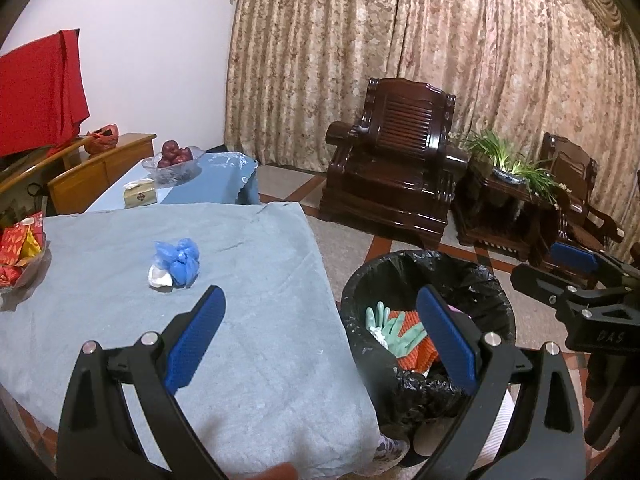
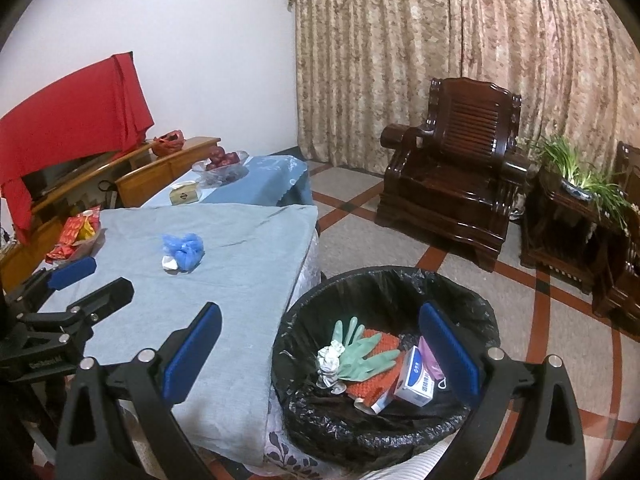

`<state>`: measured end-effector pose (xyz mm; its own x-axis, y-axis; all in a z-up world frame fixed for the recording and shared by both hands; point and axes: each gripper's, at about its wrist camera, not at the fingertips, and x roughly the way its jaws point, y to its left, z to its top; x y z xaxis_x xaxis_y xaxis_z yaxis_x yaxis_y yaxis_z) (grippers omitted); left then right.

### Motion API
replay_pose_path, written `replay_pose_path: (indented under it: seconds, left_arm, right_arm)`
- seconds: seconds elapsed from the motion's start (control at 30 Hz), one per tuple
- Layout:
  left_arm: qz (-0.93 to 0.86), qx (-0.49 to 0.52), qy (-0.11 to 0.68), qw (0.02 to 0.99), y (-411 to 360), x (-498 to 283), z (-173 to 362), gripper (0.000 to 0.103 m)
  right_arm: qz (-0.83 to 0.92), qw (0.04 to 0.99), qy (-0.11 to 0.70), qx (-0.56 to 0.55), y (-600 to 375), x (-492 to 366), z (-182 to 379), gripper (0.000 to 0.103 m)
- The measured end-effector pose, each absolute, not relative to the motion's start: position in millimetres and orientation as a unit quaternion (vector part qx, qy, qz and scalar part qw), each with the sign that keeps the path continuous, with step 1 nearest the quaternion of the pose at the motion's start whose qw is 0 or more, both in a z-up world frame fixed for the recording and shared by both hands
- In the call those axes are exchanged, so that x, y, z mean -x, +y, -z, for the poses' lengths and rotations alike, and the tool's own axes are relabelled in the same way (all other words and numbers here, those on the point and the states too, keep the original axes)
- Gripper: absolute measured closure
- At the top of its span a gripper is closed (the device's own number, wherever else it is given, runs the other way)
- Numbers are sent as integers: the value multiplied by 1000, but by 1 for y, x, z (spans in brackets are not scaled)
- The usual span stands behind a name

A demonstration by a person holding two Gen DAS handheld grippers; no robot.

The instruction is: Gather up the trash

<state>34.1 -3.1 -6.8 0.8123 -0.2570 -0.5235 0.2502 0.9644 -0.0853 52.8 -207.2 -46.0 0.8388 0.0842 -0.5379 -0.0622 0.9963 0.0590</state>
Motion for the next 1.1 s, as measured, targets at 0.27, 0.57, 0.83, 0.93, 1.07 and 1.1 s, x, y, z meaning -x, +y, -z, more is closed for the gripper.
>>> replay_pose_path:
  seconds: [0.27, 0.57, 0.83, 0.93, 1.07, 1.1]
  left_arm:
    - [129, 7, 277, 952, 1, -33, 8, 9]
    - [128, 5, 278, 952, 1, -33, 7, 9]
    - [128, 5, 279, 952, 1, -34, 9, 9]
    - [128, 6, 279, 952, 0, -34, 8, 9]
    - [127, 5, 279, 952, 1, -34, 9, 9]
    - [128, 6, 280, 952, 0, -34, 8, 9]
  right_arm:
    - [-40, 958, 282, -15, -202, -54, 47, 6]
    - [-40, 958, 283, -15, -202, -55, 47, 6]
    - [-41, 958, 283, -16, -202, -55, 46, 6]
    - [-41, 958, 283, -15, -202, -55, 46, 6]
    - [-41, 958, 283, -15, -202, -56, 46, 6]
    - [-41, 958, 283, -15, -202, -55, 46, 6]
